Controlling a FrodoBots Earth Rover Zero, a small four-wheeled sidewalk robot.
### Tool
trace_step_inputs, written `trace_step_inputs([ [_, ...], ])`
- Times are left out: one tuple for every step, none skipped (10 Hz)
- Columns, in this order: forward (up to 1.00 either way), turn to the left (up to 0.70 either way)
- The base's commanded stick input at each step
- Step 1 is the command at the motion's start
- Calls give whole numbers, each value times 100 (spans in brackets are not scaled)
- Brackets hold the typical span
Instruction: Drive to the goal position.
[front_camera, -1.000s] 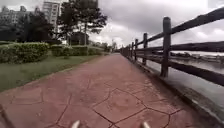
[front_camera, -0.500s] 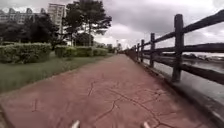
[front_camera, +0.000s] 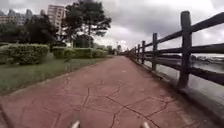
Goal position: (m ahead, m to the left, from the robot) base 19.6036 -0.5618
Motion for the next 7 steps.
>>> trace_step_inputs([
  [50,0],
  [50,0],
  [50,0],
  [50,0],
  [50,0],
  [50,0],
  [50,0],
])
